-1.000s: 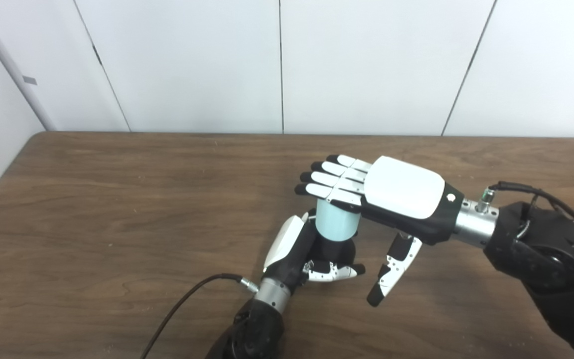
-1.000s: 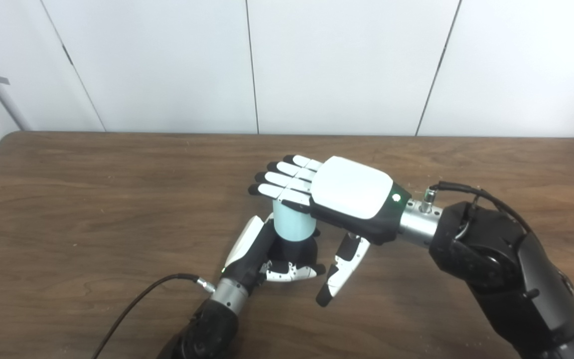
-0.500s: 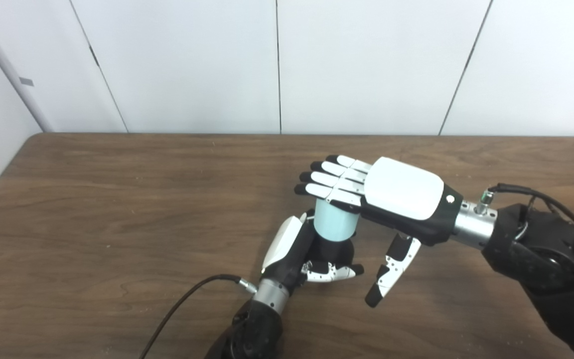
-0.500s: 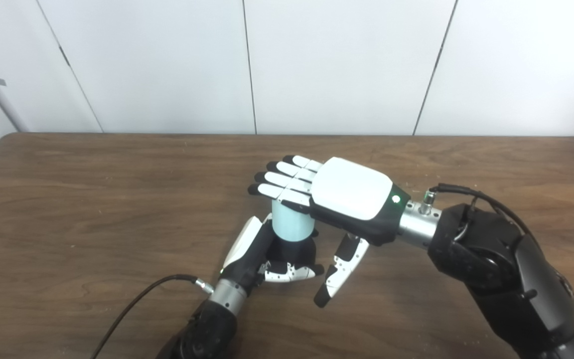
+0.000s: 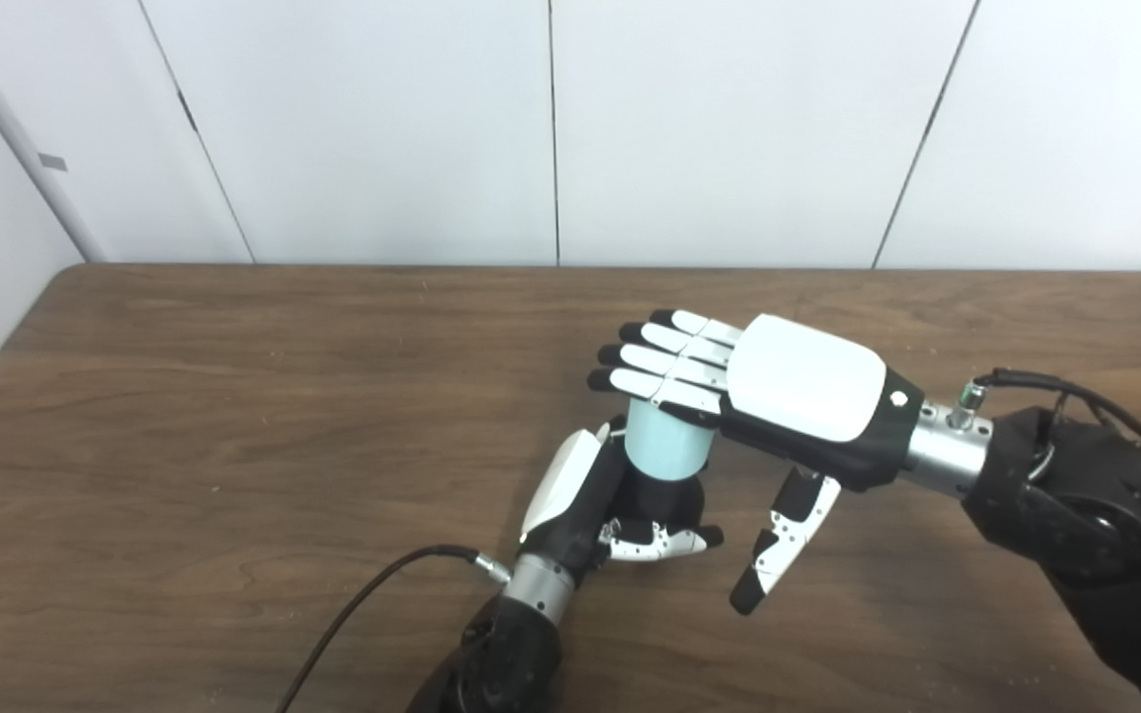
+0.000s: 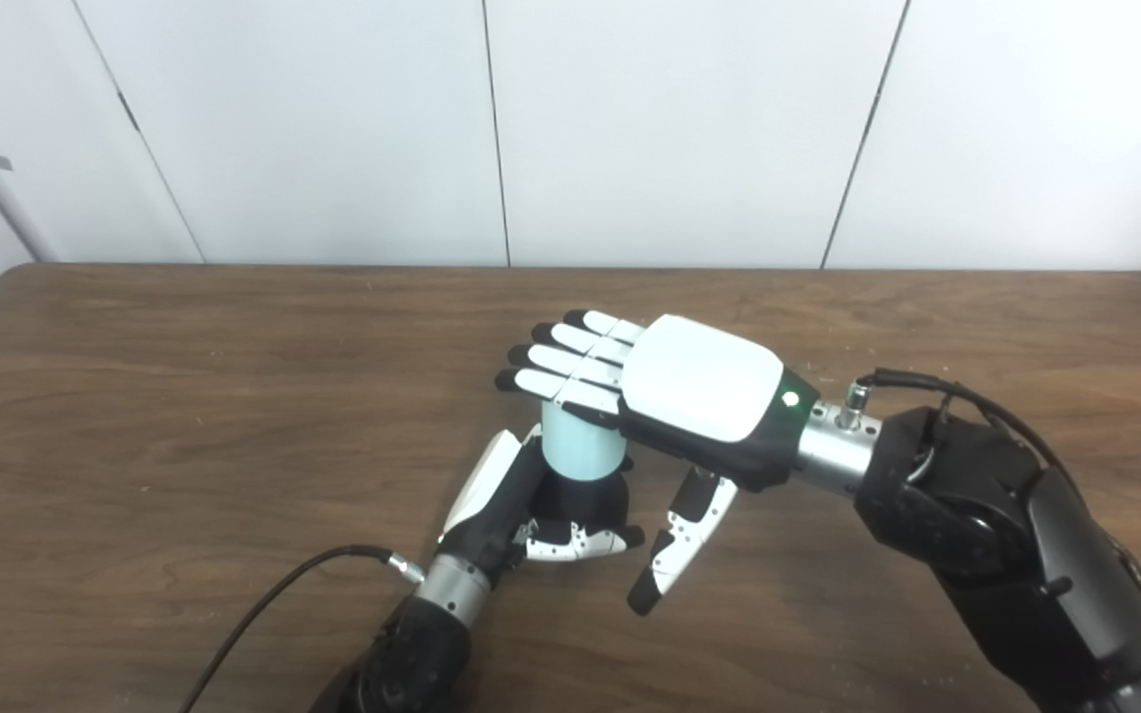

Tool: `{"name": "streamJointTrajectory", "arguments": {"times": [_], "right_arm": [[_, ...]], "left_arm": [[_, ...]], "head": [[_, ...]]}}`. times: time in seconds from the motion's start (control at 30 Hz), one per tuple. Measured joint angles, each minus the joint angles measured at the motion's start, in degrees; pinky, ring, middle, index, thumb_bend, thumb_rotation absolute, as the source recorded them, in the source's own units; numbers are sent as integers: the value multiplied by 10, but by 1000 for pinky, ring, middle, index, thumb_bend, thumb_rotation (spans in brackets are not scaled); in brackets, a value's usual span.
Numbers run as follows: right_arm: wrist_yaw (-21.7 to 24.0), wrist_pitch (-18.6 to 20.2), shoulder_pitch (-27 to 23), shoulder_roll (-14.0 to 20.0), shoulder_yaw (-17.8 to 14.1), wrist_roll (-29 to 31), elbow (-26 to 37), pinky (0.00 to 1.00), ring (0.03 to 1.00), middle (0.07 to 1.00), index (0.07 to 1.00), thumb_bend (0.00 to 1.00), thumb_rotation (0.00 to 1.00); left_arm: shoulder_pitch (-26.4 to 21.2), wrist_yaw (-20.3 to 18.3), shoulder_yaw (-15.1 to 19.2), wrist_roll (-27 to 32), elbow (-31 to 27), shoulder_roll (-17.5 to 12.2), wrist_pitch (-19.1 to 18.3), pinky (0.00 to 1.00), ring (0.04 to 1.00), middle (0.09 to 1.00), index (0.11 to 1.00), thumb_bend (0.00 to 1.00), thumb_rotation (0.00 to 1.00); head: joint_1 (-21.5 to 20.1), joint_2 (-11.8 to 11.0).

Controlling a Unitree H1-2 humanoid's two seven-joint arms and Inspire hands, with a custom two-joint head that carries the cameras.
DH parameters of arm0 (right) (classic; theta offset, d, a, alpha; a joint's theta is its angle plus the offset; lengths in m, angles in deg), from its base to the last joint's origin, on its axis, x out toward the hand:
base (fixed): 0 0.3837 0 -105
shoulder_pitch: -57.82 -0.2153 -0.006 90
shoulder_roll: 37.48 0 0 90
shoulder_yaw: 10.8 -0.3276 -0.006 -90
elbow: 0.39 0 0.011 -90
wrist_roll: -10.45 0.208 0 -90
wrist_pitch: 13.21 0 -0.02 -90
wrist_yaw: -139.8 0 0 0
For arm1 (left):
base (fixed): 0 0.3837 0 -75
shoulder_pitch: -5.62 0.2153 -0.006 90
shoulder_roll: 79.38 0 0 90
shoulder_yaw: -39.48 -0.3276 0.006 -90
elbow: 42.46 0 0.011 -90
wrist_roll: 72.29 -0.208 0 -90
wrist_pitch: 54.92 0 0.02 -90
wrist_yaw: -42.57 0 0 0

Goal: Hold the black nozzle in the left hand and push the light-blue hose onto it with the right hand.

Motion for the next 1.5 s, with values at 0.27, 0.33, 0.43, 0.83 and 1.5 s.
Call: {"name": "streamJointTrajectory", "arguments": {"times": [0.27, 0.33, 0.43, 0.83, 1.5], "right_arm": [[0, 1, 0, 3, 4, -5, 8, 1000, 1000, 1000, 1000, 886, 709], [0, 1, 0, 3, 5, -7, 9, 1000, 1000, 1000, 1000, 888, 709], [1, 1, -2, 6, 9, -9, 13, 1000, 1000, 1000, 1000, 888, 710], [18, 0, -19, 11, 28, -13, 27, 1000, 1000, 1000, 1000, 885, 716], [51, 13, -46, 27, 42, 21, 16, 1000, 1000, 1000, 956, 909, 716]], "left_arm": [[0, 0, 0, 0, 0, 0, 0, 1000, 846, 787, 488, 513, 68], [0, 0, 0, 0, 0, 0, 0, 1000, 846, 789, 488, 513, 68], [0, 0, 0, -1, 0, 0, -2, 1000, 848, 791, 488, 513, 69], [2, 1, -2, -2, -4, 0, -11, 1000, 853, 789, 488, 514, 70], [2, 2, -3, -2, -5, 0, -12, 1000, 854, 803, 489, 514, 70]], "head": [[0, 0], [1, 0], [1, 0], [2, 2], [1, 1]]}}
